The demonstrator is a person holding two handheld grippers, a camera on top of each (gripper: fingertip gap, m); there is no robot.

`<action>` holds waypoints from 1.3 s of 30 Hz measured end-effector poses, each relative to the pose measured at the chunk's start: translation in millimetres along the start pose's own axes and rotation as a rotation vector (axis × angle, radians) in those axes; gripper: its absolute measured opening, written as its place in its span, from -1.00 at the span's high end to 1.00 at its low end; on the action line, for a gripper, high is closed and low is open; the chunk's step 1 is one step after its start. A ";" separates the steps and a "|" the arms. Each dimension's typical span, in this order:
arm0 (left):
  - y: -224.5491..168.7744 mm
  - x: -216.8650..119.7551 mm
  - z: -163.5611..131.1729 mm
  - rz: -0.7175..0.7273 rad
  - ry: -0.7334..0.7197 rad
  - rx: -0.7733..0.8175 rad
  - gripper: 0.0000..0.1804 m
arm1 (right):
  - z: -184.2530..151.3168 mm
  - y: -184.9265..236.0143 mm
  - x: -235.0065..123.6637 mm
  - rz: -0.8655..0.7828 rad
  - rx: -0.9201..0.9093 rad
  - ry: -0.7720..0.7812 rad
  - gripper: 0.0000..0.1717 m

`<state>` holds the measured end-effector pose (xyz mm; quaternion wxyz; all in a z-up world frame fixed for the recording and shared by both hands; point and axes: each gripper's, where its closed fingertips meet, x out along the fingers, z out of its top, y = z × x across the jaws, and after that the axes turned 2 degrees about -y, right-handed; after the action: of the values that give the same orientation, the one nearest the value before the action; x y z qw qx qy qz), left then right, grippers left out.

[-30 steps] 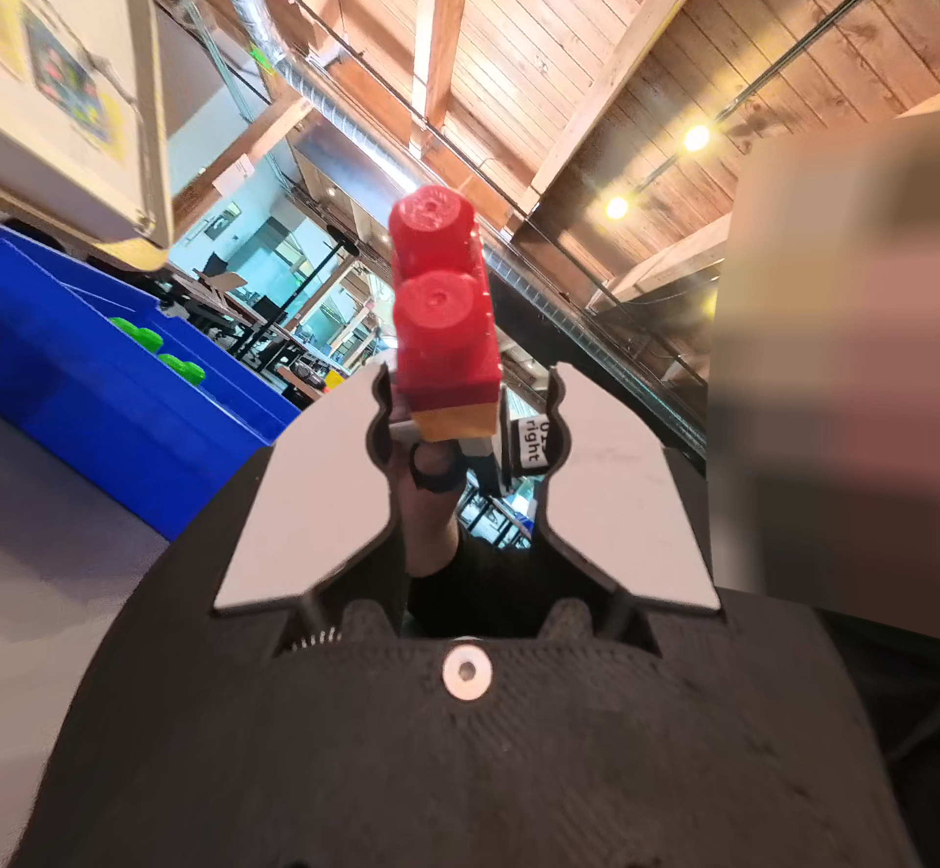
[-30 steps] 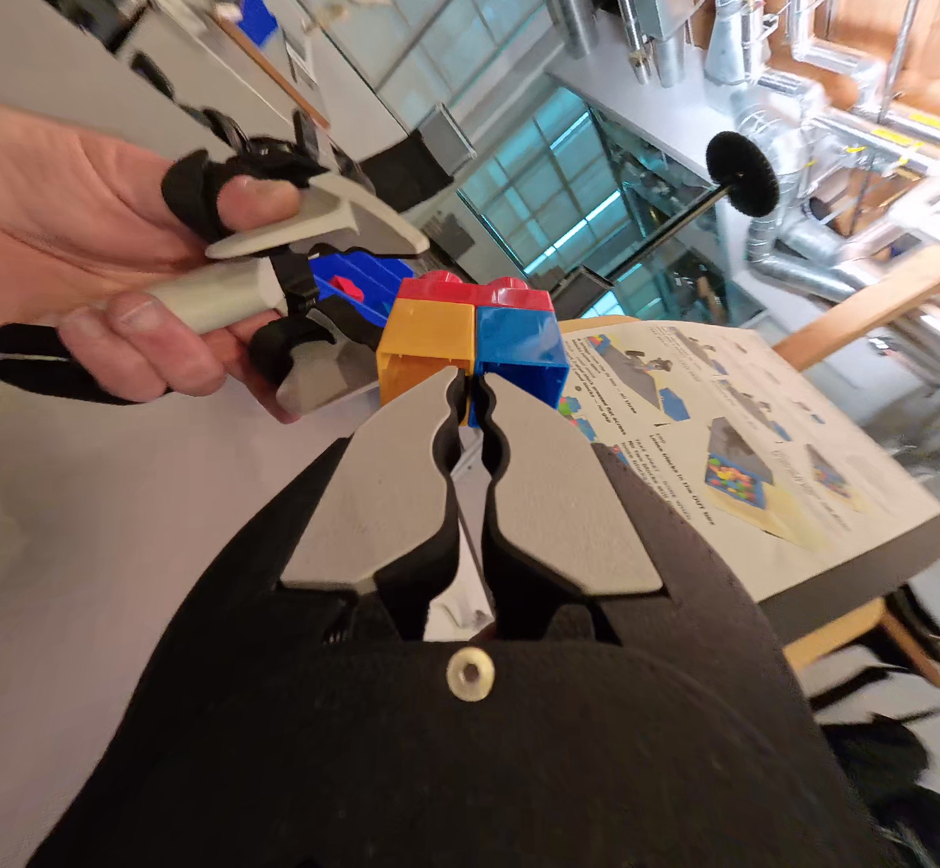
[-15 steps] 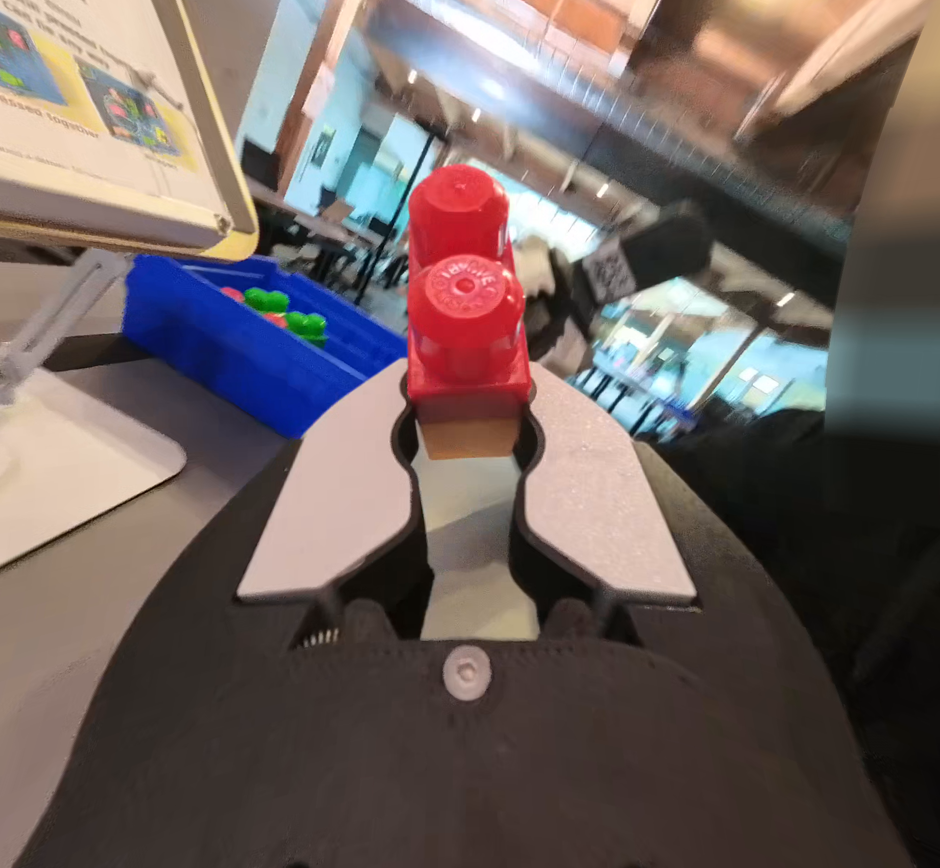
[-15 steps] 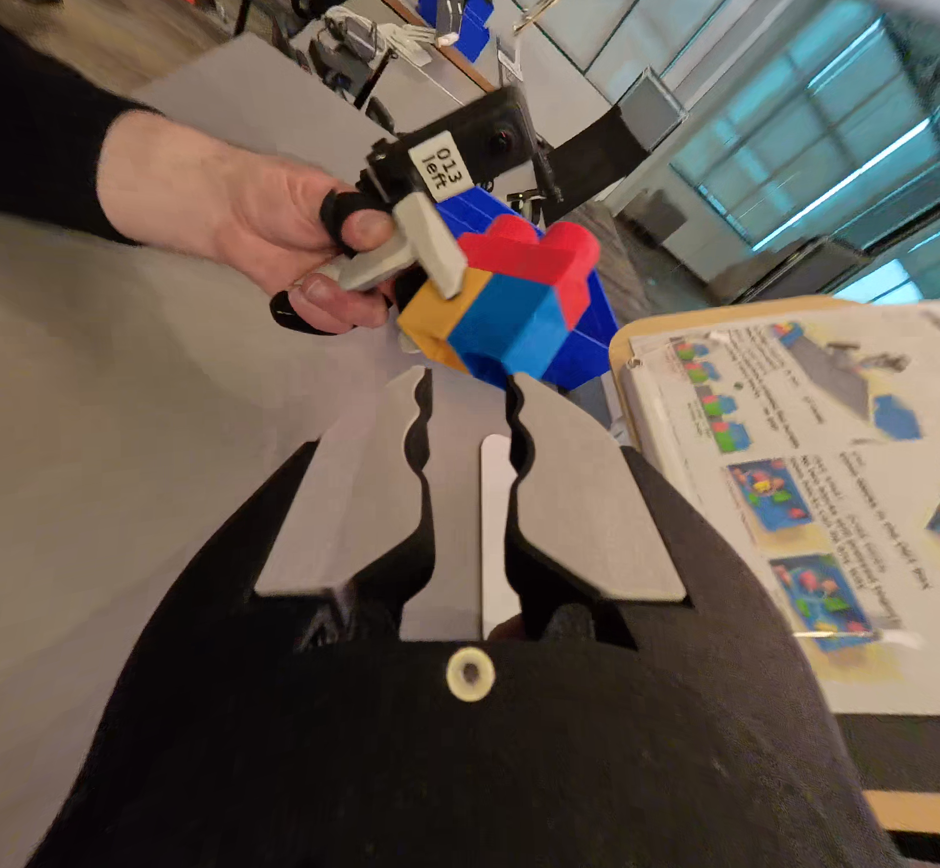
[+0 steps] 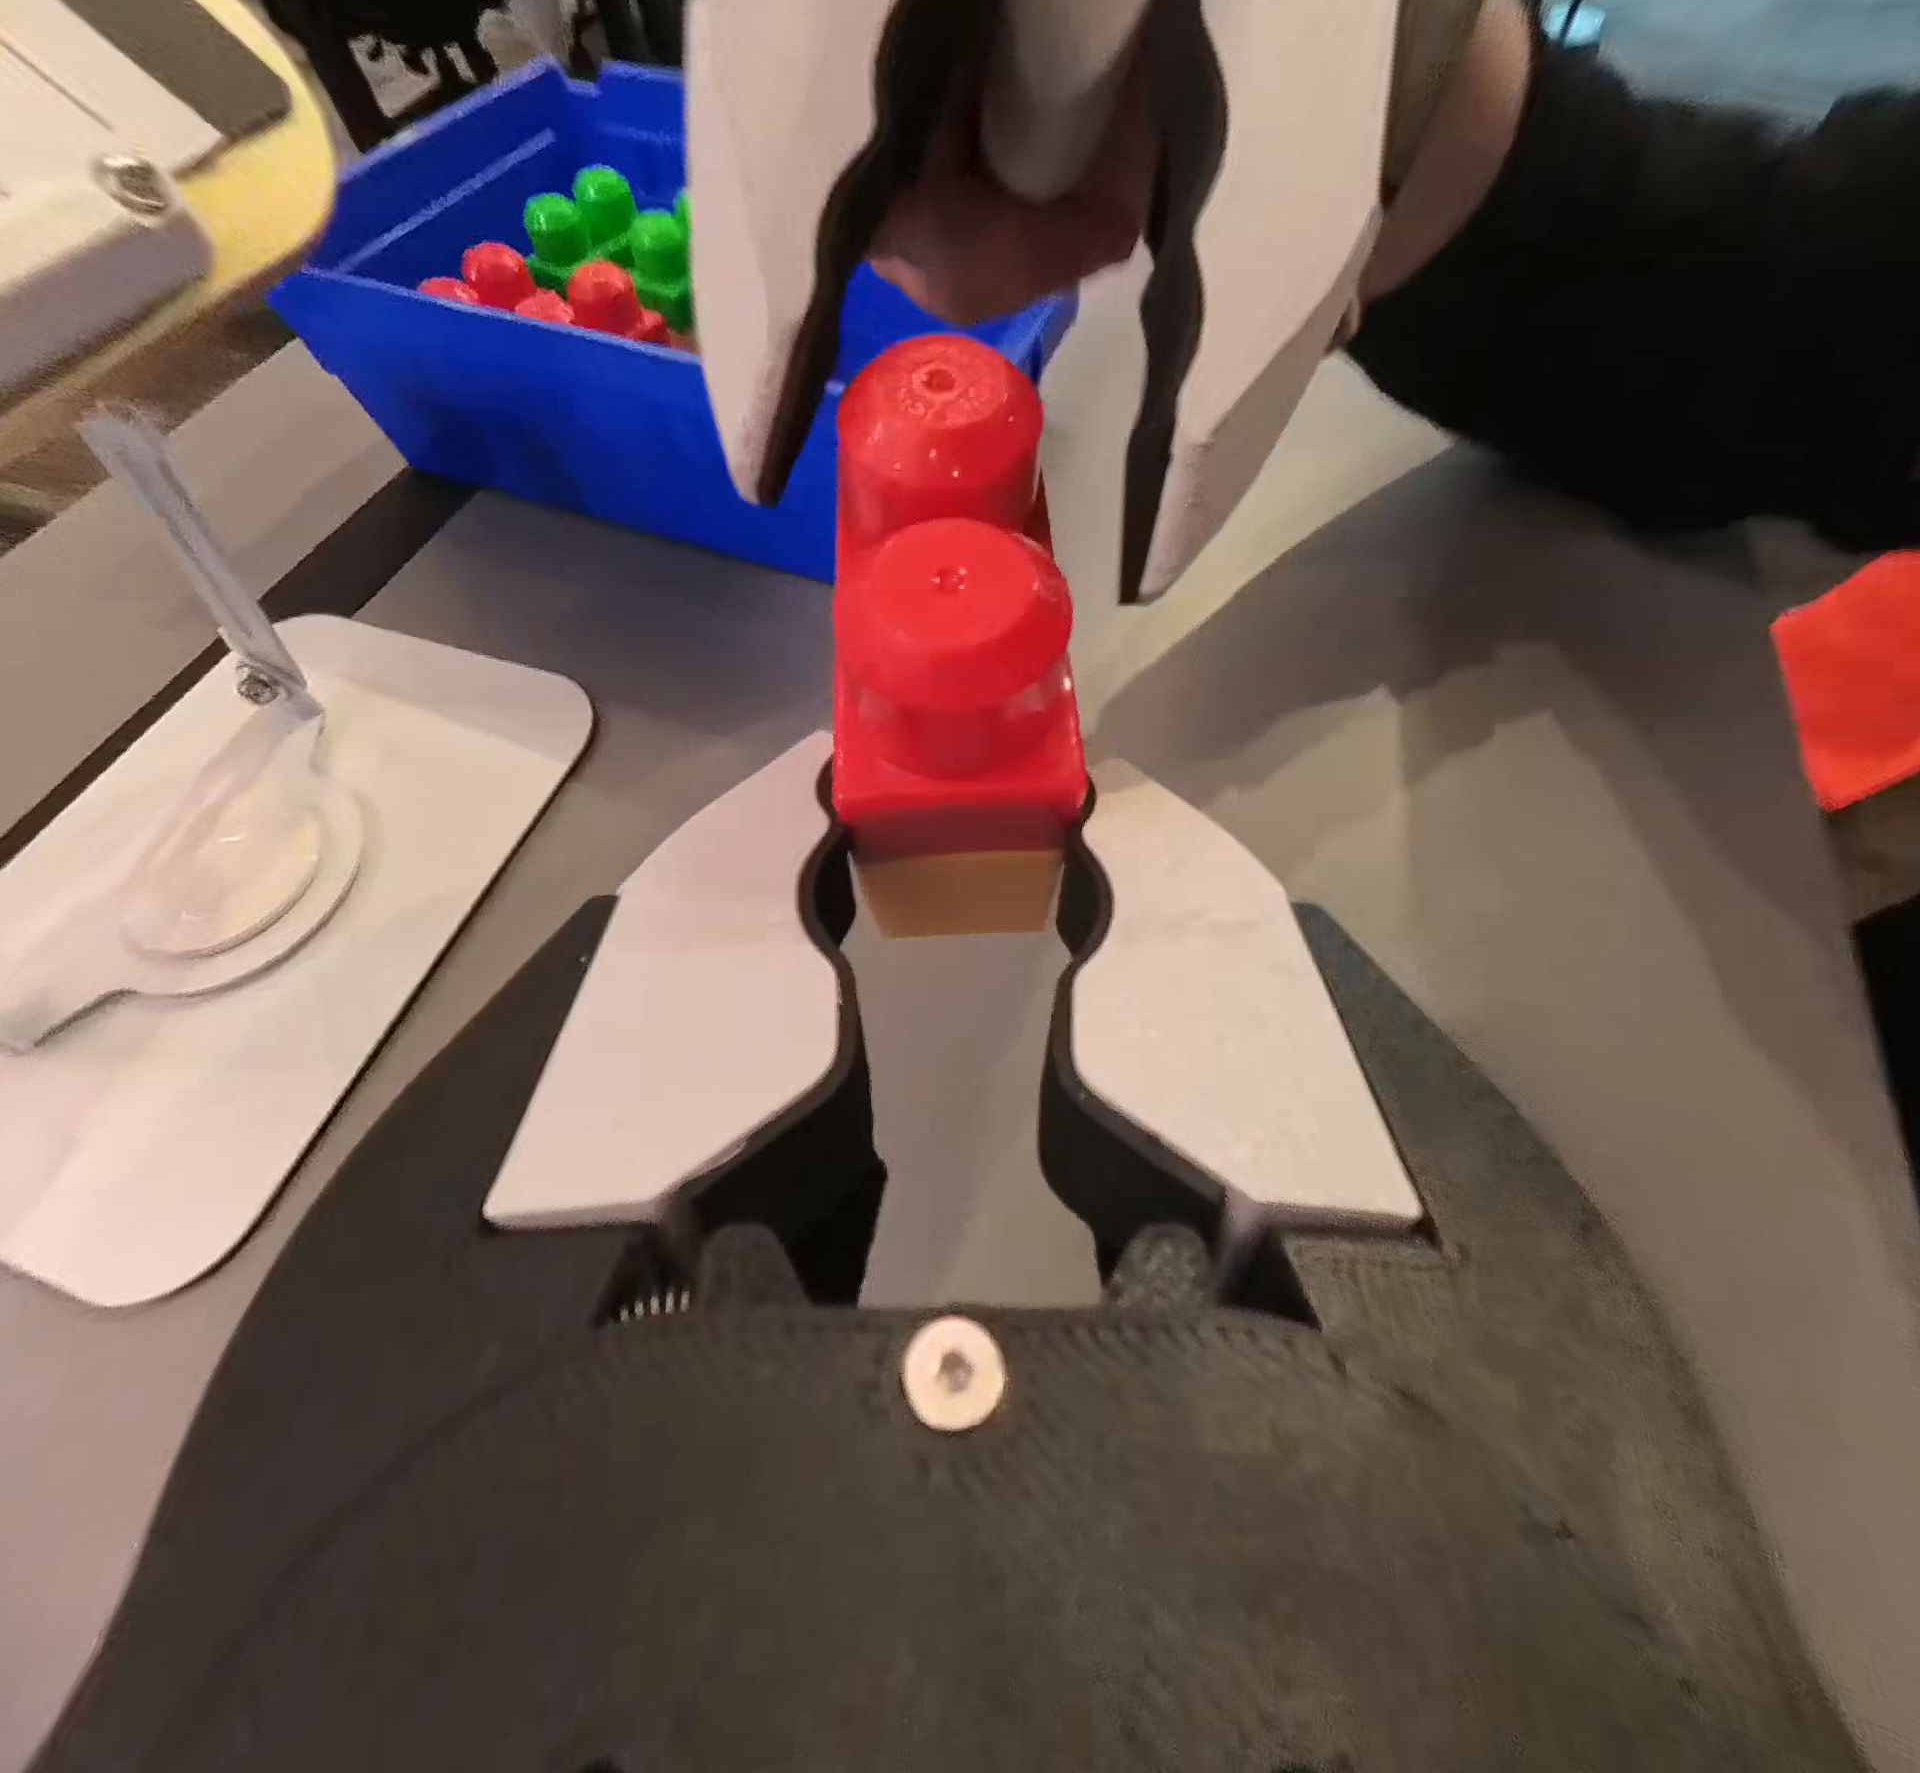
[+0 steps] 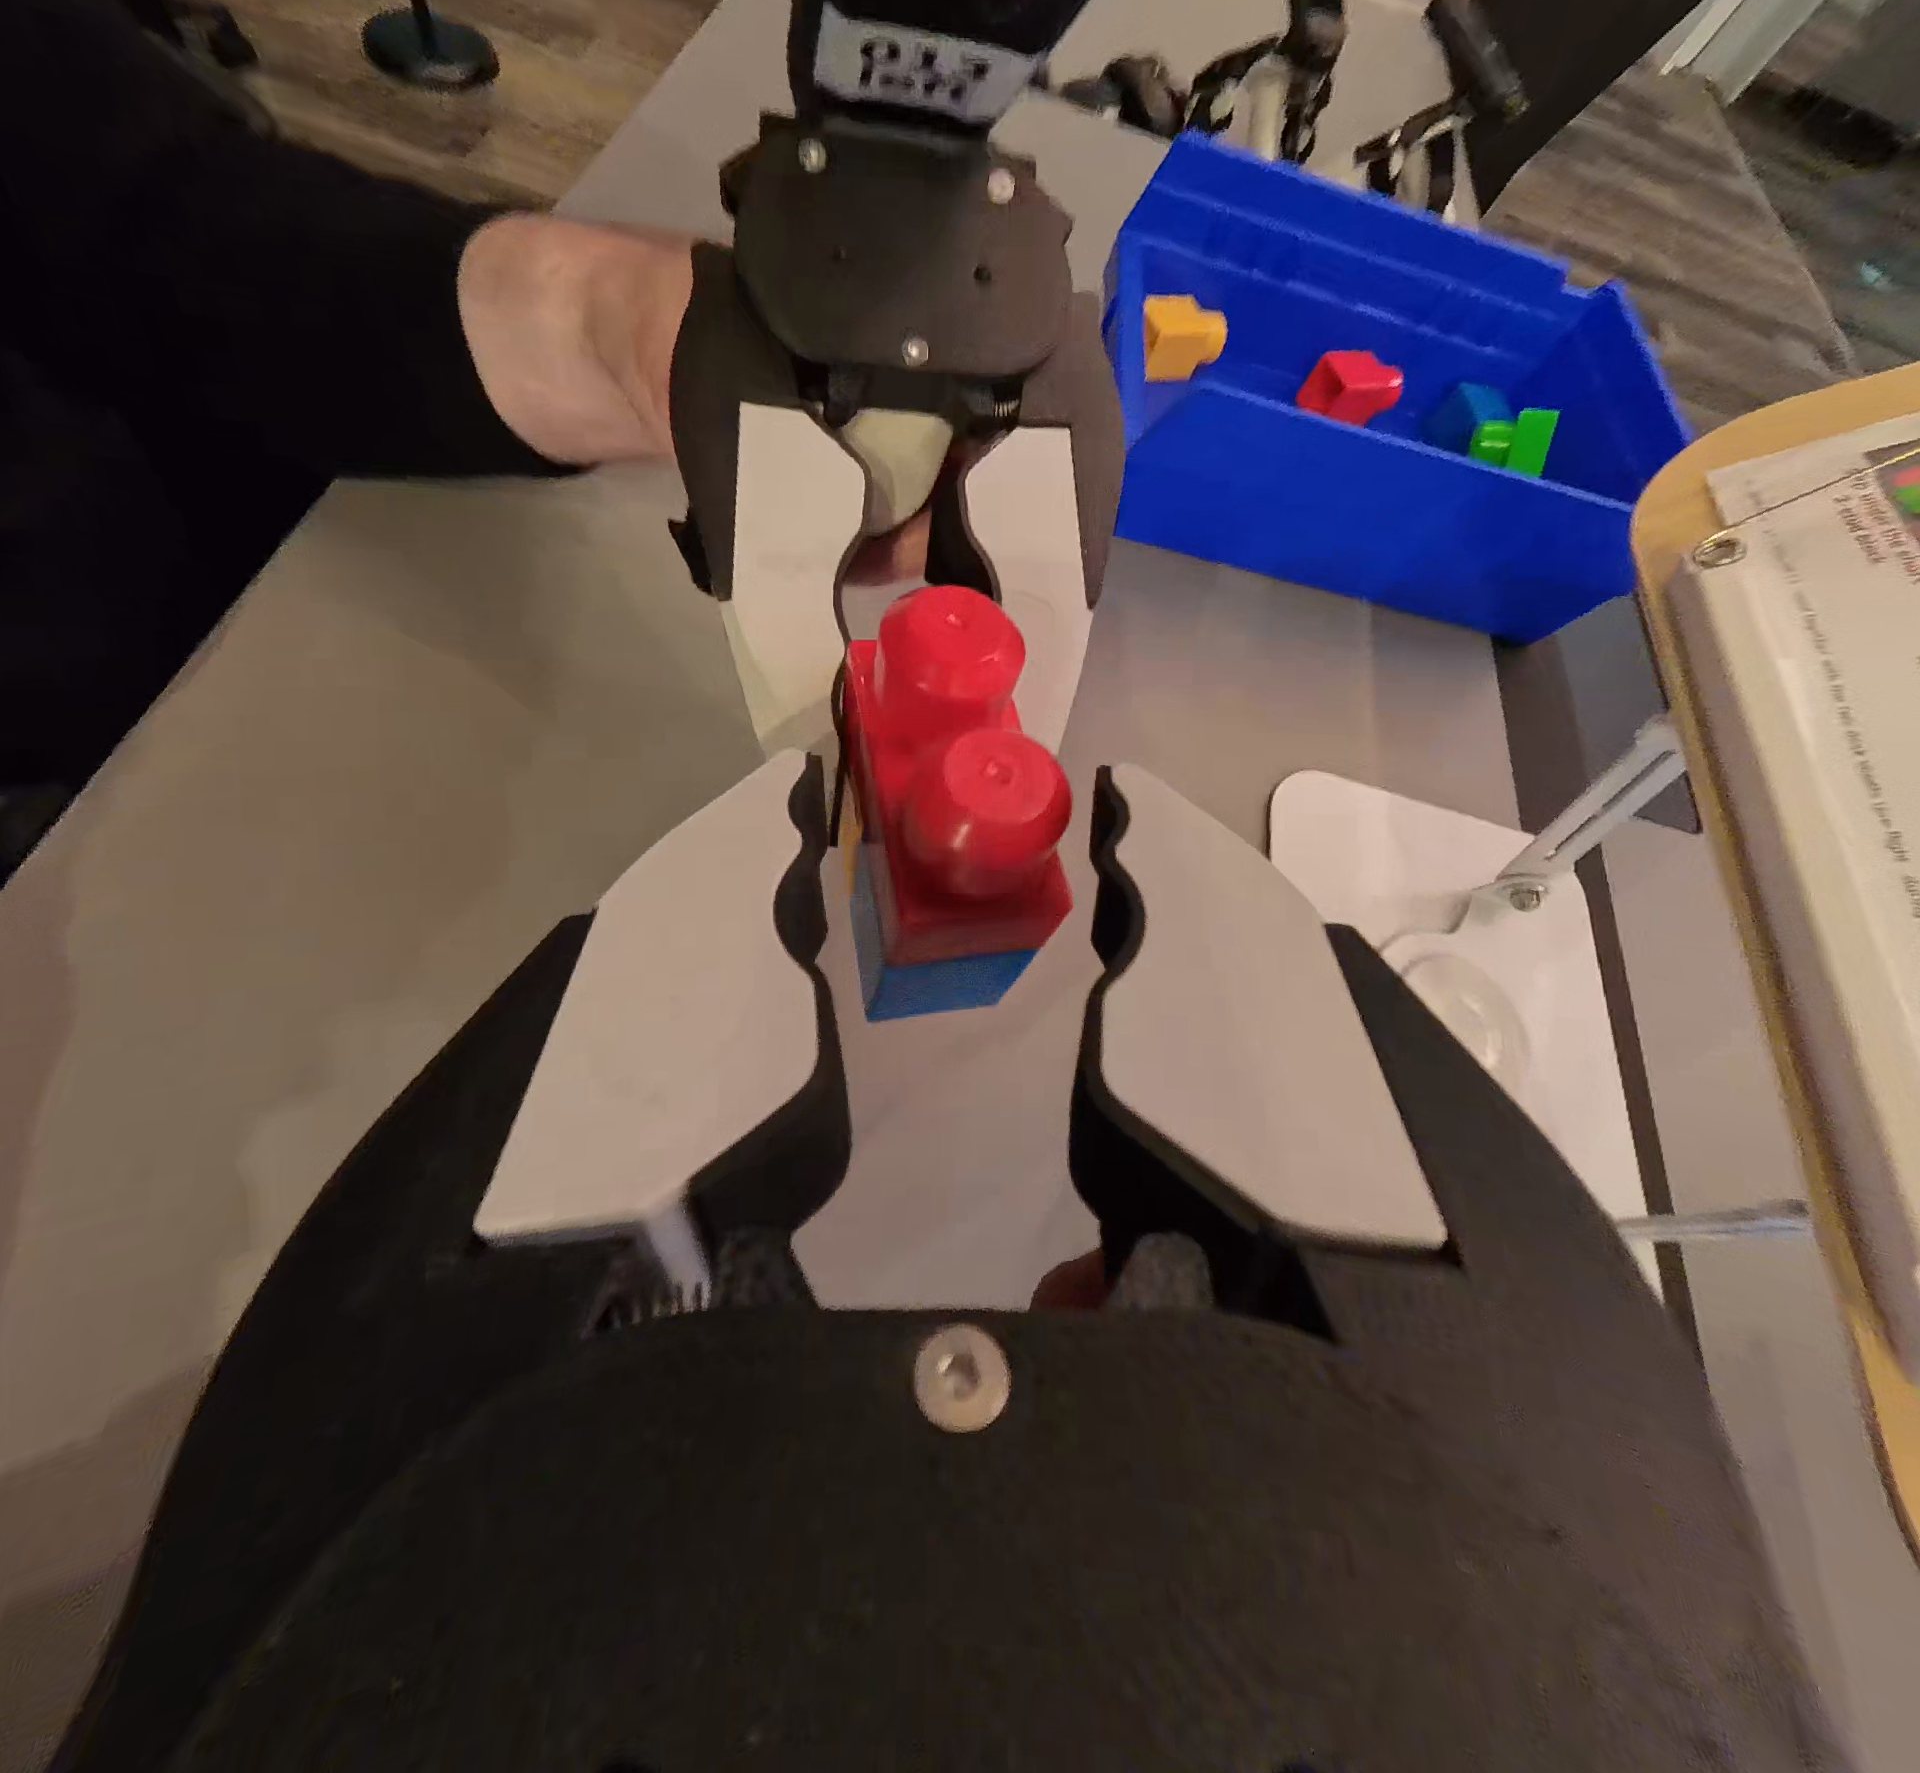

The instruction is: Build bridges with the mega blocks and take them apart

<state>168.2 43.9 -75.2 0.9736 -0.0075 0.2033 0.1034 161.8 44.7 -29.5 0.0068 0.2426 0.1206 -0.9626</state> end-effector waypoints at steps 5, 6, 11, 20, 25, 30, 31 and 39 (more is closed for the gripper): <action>-5.4 11.2 -17.8 0.046 0.159 0.122 0.60 | -22.4 6.7 7.0 -0.007 -0.074 0.188 0.42; -6.9 12.9 -18.9 0.049 0.173 0.136 0.60 | -28.4 9.8 8.9 0.000 -0.089 0.236 0.44; -7.9 14.6 -26.3 0.078 0.242 0.204 0.60 | -56.0 20.3 16.9 0.012 -0.176 0.447 0.55; 4.6 0.4 -5.7 0.142 0.122 0.199 0.47 | -41.1 5.7 3.2 -0.056 -0.151 0.375 0.57; 19.2 -22.2 9.3 0.180 0.006 0.124 0.60 | -40.3 -36.6 -71.3 -0.213 -0.066 0.330 0.57; 21.0 -16.1 2.3 0.174 0.033 0.105 0.66 | -108.2 -87.0 -147.4 -0.370 0.120 0.430 0.57; 20.8 -14.0 0.0 0.174 0.047 0.109 0.67 | -125.1 -91.3 -153.7 -0.370 0.143 0.469 0.57; 23.1 -8.7 -7.7 0.170 0.074 0.097 0.70 | -209.6 -95.0 -143.3 -0.248 0.263 0.669 0.57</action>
<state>152.7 64.3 -78.2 0.9523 0.0534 0.2438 0.1755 378.9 179.9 -119.4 -0.1807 0.5257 0.0201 -0.8310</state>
